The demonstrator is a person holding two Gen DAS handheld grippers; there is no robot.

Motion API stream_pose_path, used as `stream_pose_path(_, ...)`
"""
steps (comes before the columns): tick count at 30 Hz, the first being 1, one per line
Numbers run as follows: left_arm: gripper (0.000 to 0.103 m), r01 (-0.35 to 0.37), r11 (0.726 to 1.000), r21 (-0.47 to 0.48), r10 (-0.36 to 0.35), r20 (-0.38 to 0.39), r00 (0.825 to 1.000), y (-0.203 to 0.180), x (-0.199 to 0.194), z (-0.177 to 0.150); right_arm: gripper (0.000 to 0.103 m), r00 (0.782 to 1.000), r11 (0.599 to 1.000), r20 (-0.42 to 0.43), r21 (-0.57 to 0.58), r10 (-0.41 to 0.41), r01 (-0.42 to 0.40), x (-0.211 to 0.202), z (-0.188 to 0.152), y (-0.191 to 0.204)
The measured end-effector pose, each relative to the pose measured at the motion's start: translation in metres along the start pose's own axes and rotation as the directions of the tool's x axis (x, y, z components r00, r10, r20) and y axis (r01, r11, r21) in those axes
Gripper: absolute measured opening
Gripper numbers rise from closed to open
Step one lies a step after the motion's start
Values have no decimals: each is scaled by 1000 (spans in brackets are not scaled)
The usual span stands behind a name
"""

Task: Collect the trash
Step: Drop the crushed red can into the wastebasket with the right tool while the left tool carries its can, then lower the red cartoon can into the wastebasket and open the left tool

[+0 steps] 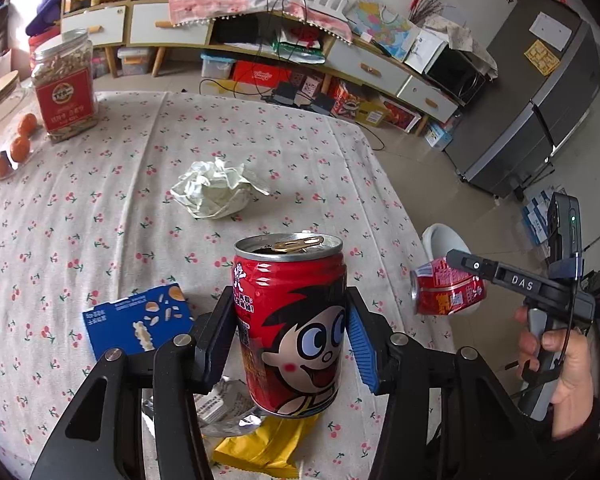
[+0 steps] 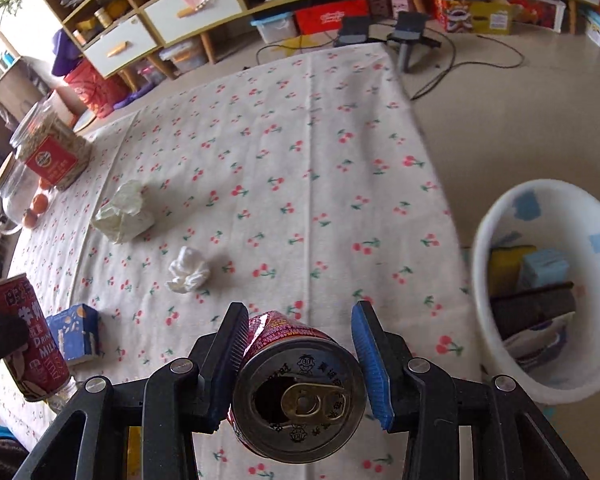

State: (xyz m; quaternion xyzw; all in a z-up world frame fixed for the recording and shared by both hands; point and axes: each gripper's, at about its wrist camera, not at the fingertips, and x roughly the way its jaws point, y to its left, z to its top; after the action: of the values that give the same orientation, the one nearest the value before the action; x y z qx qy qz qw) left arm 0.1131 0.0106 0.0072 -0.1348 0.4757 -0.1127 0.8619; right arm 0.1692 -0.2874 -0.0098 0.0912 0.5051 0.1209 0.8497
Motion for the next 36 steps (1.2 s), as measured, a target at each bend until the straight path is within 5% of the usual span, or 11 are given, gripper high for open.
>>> stream_pose_path(5,55,8,1000,28,-7,-15,1000,-17,10,-1,47,991,983,73,154,-109,97,-30,9,-69)
stream_pose_path(12,55,24,998,51,-22,-35,999,-34,24,4,48,950,922,104,293,-293,252,-53,7,-135)
stream_pose_path(23,55,143,977,157,-133,-68,989,-126,61,24,62,943,909,141,340,-302,240,-98,-10,-157)
stream_pose_path(36,55,235,941,244,-211,-120,970,-242,151,33,63,937,893,89,344,-339,291,-126,-51,-203)
